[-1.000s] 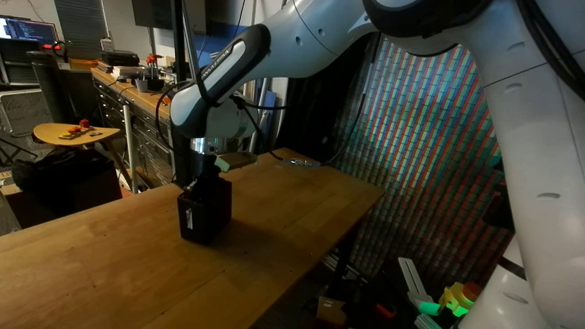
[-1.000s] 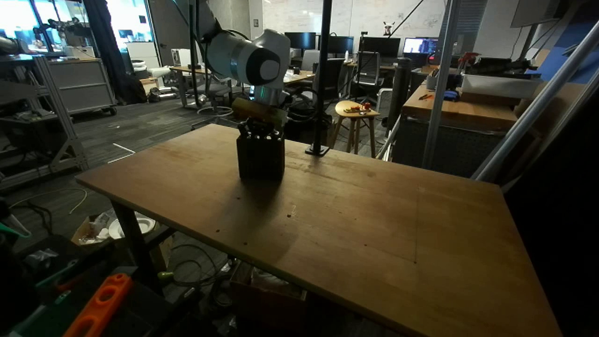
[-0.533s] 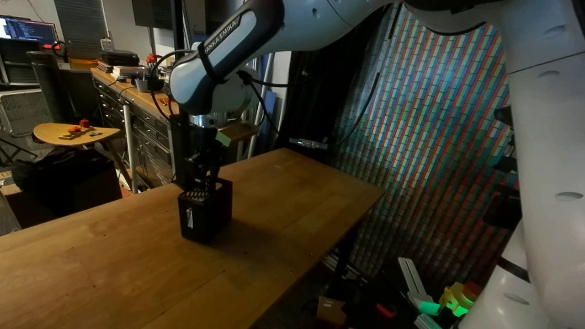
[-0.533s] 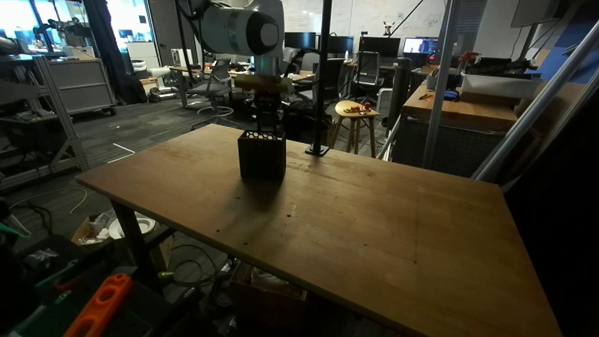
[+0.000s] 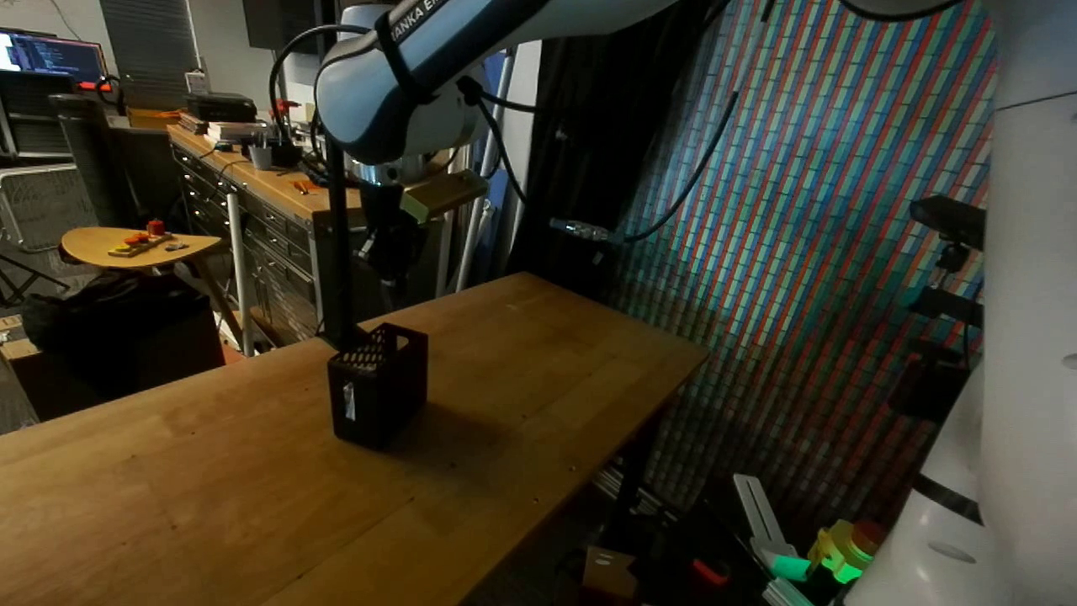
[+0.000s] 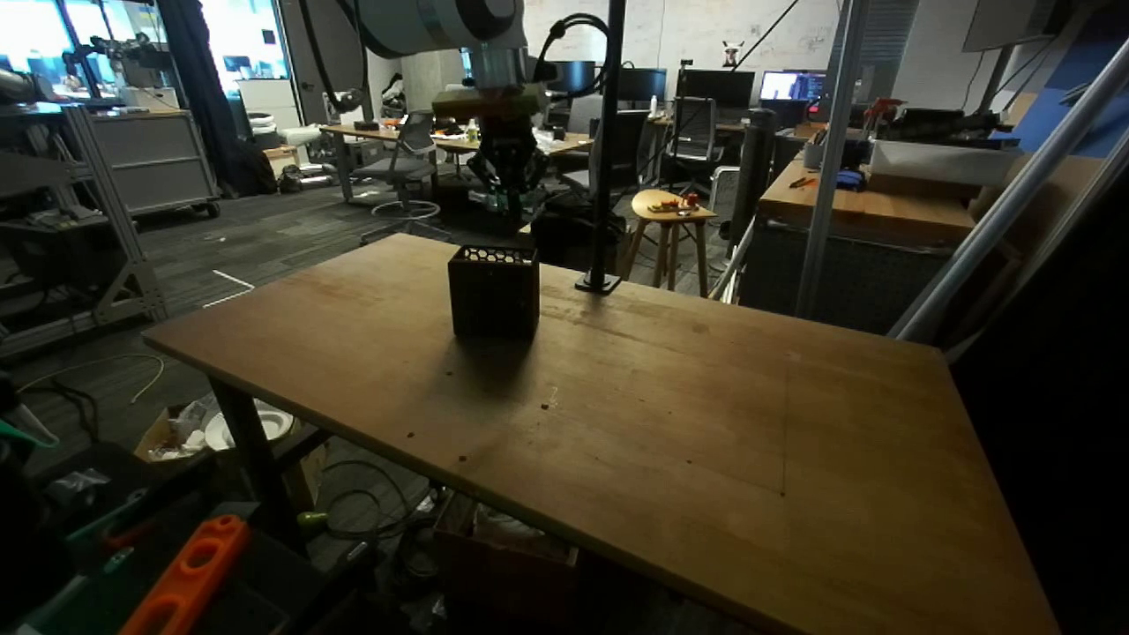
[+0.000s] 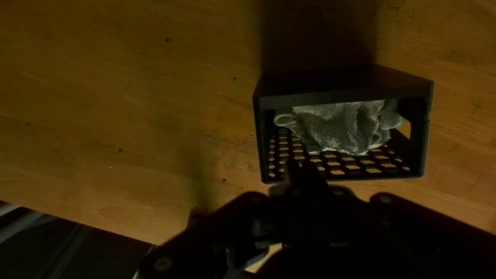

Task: Put the towel in the basket

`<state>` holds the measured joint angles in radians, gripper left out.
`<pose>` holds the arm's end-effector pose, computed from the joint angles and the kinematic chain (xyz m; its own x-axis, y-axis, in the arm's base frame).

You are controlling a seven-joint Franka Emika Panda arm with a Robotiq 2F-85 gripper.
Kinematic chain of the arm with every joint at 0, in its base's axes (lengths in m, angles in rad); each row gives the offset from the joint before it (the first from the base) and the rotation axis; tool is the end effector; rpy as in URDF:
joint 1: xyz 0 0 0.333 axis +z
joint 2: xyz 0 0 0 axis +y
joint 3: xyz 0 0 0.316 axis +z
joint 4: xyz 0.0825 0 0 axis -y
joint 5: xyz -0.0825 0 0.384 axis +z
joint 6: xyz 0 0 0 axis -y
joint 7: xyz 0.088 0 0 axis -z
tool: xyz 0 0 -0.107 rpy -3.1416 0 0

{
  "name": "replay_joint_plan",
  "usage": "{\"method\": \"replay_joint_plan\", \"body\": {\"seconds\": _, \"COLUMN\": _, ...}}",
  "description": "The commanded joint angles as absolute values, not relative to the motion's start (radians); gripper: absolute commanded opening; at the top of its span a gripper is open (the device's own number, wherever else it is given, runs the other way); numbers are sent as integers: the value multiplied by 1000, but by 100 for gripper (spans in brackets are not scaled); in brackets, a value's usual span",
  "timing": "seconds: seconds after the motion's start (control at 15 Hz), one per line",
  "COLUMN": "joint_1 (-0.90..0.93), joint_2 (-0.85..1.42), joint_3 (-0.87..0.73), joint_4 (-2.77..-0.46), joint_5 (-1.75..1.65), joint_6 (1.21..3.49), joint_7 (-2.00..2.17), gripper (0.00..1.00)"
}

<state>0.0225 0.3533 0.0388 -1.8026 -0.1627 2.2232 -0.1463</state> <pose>0.6468 0.0327 0.3572 0.9538 0.2972 0.0437 0.2896 -0.9483 0.1296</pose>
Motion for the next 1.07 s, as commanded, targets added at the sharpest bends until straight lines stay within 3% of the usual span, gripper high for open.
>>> {"method": "replay_joint_plan", "body": {"seconds": 0.0, "joint_1": 44, "joint_2": 254, "joint_3": 9, "joint_4": -1861, "joint_5": -225, "joint_6": 2195, "joint_7": -66, "gripper": 11}}
{"method": "replay_joint_plan", "body": {"seconds": 0.2, "joint_1": 51, "joint_2": 202, "joint_3": 8, "joint_4": -1887, "joint_5": -257, "joint_6": 2188, "joint_7": -8, "gripper": 12}}
{"method": "replay_joint_plan", "body": {"seconds": 0.27, "joint_1": 54, "joint_2": 190, "joint_3": 11, "joint_4": -1893, "joint_5": -268, "joint_6": 2185, "joint_7": 11, "gripper": 18}}
{"method": "replay_joint_plan", "body": {"seconds": 0.33, "joint_1": 57, "joint_2": 176, "joint_3": 16, "joint_4": -1898, "joint_5": -274, "joint_6": 2189, "joint_7": 22, "gripper": 39}}
{"method": "replay_joint_plan", "body": {"seconds": 0.4, "joint_1": 38, "joint_2": 232, "joint_3": 19, "joint_4": -1861, "joint_5": -240, "joint_6": 2195, "joint_7": -27, "gripper": 21}}
{"method": "replay_joint_plan", "body": {"seconds": 0.53, "joint_1": 46, "joint_2": 208, "joint_3": 21, "joint_4": -1873, "joint_5": -250, "joint_6": 2191, "joint_7": -8, "gripper": 36}}
{"method": "replay_joint_plan", "body": {"seconds": 0.6, "joint_1": 49, "joint_2": 203, "joint_3": 22, "joint_4": -1877, "joint_5": -250, "joint_6": 2190, "joint_7": -4, "gripper": 39}}
{"method": "replay_joint_plan", "body": {"seconds": 1.0, "joint_1": 50, "joint_2": 201, "joint_3": 21, "joint_4": -1884, "joint_5": -251, "joint_6": 2190, "joint_7": 0, "gripper": 39}}
